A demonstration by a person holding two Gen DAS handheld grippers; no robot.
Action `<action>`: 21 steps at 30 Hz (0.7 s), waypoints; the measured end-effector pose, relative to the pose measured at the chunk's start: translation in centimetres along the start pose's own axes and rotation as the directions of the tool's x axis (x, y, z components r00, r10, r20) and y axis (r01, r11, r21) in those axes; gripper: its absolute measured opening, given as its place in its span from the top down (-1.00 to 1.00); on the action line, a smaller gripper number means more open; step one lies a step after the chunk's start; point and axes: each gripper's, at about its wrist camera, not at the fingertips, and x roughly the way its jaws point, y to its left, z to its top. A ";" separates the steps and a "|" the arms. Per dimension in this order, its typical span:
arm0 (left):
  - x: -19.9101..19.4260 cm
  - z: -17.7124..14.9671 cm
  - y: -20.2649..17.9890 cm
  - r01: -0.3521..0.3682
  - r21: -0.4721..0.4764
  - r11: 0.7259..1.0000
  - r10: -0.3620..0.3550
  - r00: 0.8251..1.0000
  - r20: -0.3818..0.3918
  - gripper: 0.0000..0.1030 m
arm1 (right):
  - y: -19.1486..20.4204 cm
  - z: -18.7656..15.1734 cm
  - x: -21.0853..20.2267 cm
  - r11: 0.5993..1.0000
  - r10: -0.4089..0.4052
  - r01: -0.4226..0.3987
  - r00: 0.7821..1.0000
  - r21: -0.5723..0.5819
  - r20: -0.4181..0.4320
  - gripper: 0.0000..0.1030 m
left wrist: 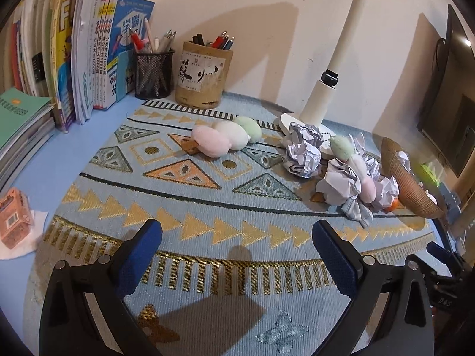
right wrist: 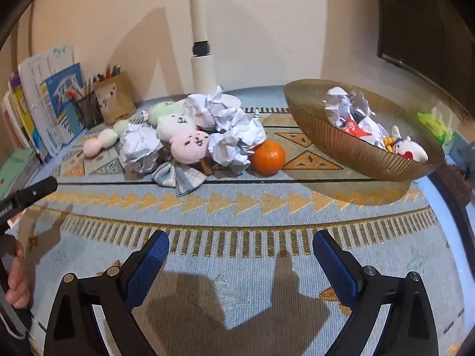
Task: Organize objects
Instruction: 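Return both grippers toward the remaining toys and paper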
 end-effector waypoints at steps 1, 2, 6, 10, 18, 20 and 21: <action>0.0 0.0 0.0 0.000 -0.002 1.000 0.000 1.000 -0.002 -0.96 | 0.2 0.0 0.0 1.000 -0.007 0.007 1.000 -0.012 0.001 -0.89; 0.0 -0.1 0.0 0.000 -0.001 1.000 0.000 1.000 -0.004 -0.96 | 0.5 -0.1 0.0 1.000 -0.018 0.018 1.000 -0.021 0.001 -0.89; 0.0 -0.1 -0.4 -0.009 0.020 1.000 0.009 1.000 -0.007 -0.96 | 1.0 -0.2 0.0 0.998 -0.057 0.057 0.998 -0.040 0.000 -0.90; 0.1 -0.1 -0.2 -0.010 0.017 1.000 0.010 1.000 -0.015 -0.96 | 0.8 -0.2 -0.1 0.998 -0.059 0.059 0.998 -0.034 0.005 -0.90; 0.2 0.0 -0.1 0.003 0.020 1.000 -0.002 1.000 -0.023 -0.96 | 0.7 -0.3 -0.1 0.999 -0.041 0.041 0.999 -0.022 0.000 -0.90; 0.2 0.0 -0.3 -0.002 0.028 1.000 0.003 1.000 -0.023 -0.96 | 0.0 -0.3 -0.1 1.000 -0.019 0.019 1.000 0.021 -0.004 -0.90; 0.2 0.0 -0.3 0.001 0.029 1.000 0.000 1.000 -0.027 -0.96 | -0.3 -0.3 0.0 0.999 -0.011 0.011 1.000 0.038 -0.007 -0.90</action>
